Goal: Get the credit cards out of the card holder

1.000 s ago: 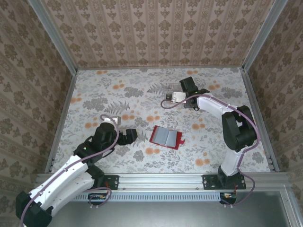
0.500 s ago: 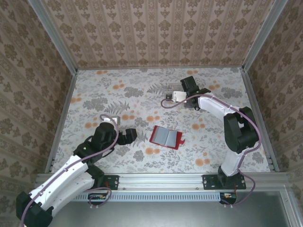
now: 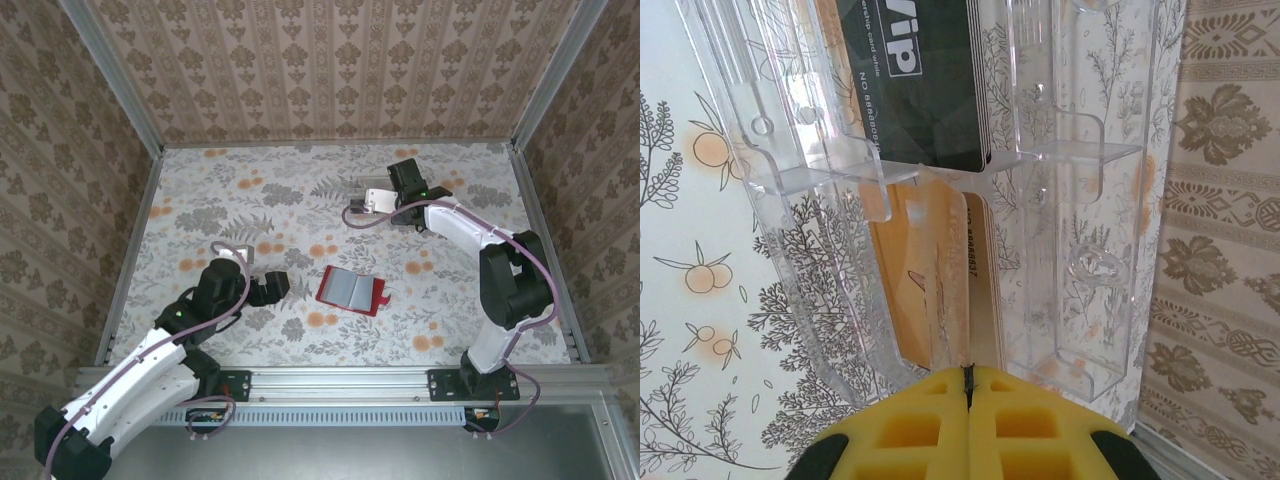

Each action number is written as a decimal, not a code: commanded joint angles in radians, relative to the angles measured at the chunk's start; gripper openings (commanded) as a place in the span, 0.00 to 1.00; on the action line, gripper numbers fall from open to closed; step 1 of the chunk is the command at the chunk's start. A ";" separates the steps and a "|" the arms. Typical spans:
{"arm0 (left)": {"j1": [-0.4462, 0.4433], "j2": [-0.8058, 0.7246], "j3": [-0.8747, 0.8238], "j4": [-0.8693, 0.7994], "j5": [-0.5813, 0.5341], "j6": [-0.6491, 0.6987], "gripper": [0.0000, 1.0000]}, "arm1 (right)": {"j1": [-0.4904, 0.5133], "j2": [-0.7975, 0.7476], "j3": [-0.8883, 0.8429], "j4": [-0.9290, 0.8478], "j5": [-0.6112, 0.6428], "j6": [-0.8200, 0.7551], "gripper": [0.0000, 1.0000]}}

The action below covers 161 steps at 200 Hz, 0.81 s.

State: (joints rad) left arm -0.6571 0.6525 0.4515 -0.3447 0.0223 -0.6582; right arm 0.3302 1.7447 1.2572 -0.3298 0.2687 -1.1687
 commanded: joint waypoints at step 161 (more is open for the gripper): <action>0.020 -0.019 -0.013 -0.002 -0.005 -0.004 1.00 | -0.053 0.022 0.000 0.020 -0.094 -0.070 0.00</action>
State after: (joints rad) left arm -0.6460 0.6456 0.4515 -0.3454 0.0223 -0.6582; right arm 0.2848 1.7535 1.2545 -0.3012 0.2195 -1.2026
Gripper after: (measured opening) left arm 0.994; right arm 0.068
